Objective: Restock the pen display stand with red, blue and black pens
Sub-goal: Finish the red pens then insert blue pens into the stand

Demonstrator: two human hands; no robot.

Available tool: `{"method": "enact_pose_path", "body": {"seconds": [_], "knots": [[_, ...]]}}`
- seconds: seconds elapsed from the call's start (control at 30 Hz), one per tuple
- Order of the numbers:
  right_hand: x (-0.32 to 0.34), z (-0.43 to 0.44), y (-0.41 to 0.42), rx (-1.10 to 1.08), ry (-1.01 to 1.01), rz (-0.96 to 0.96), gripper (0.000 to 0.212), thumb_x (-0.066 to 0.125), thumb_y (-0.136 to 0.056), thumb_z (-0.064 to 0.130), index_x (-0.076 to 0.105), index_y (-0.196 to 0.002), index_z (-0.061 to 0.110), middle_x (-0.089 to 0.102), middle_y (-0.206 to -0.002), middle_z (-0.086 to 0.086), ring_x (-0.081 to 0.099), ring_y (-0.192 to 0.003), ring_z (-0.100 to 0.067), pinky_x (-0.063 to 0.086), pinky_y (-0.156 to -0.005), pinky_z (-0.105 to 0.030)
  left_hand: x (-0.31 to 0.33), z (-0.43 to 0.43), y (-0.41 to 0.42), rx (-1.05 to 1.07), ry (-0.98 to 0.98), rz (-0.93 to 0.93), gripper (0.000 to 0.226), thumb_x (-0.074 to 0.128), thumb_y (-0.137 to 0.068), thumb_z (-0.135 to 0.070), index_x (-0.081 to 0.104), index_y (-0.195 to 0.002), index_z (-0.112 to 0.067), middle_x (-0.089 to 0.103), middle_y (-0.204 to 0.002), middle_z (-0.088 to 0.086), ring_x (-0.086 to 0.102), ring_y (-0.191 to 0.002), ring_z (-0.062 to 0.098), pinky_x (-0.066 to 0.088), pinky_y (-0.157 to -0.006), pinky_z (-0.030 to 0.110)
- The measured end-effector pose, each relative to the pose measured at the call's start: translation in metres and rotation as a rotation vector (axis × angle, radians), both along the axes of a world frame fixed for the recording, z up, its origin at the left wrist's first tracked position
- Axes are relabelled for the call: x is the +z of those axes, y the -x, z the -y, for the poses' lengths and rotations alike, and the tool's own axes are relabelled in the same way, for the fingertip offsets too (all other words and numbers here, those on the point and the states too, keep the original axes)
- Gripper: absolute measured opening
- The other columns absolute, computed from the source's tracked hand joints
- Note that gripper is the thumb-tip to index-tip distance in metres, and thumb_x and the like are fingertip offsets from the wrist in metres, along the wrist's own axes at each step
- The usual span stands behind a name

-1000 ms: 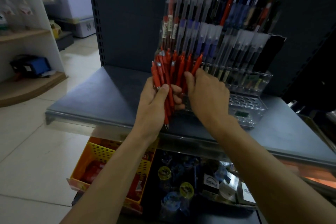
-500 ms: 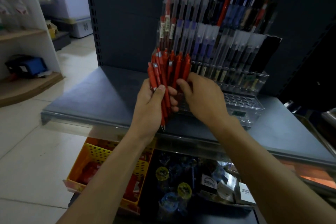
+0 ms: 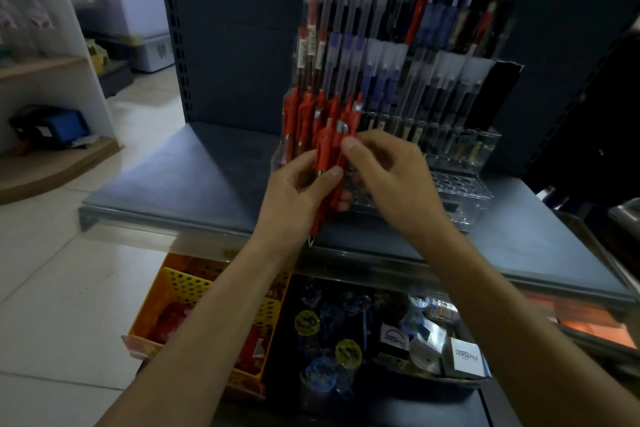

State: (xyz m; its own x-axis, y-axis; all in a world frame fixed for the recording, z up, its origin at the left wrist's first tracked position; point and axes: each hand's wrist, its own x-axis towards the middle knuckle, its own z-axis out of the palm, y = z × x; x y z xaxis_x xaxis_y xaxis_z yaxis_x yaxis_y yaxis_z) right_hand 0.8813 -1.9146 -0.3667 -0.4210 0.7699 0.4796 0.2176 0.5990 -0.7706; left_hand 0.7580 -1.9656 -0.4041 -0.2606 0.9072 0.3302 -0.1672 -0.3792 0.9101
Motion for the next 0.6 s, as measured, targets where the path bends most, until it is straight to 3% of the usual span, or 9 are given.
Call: {"method": "enact_pose_path", "body": {"seconds": [0.1,0.3,0.43,0.5,0.6], "knots": [[-0.005,0.0,-0.007,0.083,0.115,-0.018,0.016,0.066,-0.091,0.016,0.069,-0.105,0.009,0.072,-0.083,0.001,0.07,-0.072,-0.01,0.053,-0.062,-0.017,0.0,0.001,-0.004,-0.023,0.022,0.064,0.02,0.059,-0.092,-0.009,0.068,-0.11,-0.013,0.074,-0.096,0.005,0.071,-0.083,0.016,0.056,-0.07,0.023],[-0.005,-0.005,-0.014,0.077,0.266,-0.152,0.011,0.063,-0.093,0.01,0.068,-0.101,0.006,0.071,-0.092,-0.017,0.071,-0.084,-0.03,0.062,-0.069,-0.038,-0.003,-0.002,-0.007,-0.027,0.015,0.096,0.022,0.057,-0.092,-0.004,0.068,-0.108,-0.012,0.075,-0.1,0.005,0.071,-0.096,0.021,0.057,-0.076,0.027],[0.003,-0.017,-0.016,-0.061,0.201,-0.253,0.005,0.063,-0.093,0.015,0.066,-0.097,0.017,0.07,-0.089,-0.013,0.071,-0.08,-0.019,0.06,-0.065,-0.029,-0.004,-0.006,-0.003,0.042,-0.011,0.097,0.019,0.05,-0.097,-0.009,0.063,-0.109,-0.017,0.074,-0.093,0.002,0.071,-0.093,0.019,0.059,-0.077,0.036],[0.009,-0.026,-0.016,-0.135,0.148,-0.295,0.003,0.063,-0.094,0.015,0.065,-0.095,0.017,0.068,-0.09,-0.017,0.071,-0.081,-0.021,0.059,-0.066,-0.027,-0.002,-0.006,-0.001,0.073,-0.052,0.048,0.018,0.046,-0.1,-0.016,0.06,-0.109,-0.023,0.073,-0.091,0.005,0.072,-0.085,0.023,0.06,-0.069,0.037],[0.016,-0.04,-0.012,-0.21,0.069,-0.294,0.003,0.063,-0.093,0.016,0.064,-0.092,0.014,0.066,-0.09,-0.02,0.071,-0.081,-0.025,0.061,-0.069,-0.029,-0.001,-0.007,0.004,0.163,-0.116,-0.072,0.014,0.043,-0.102,-0.019,0.056,-0.104,-0.023,0.066,-0.075,0.001,0.059,-0.051,0.016,0.05,-0.045,0.028]]}}
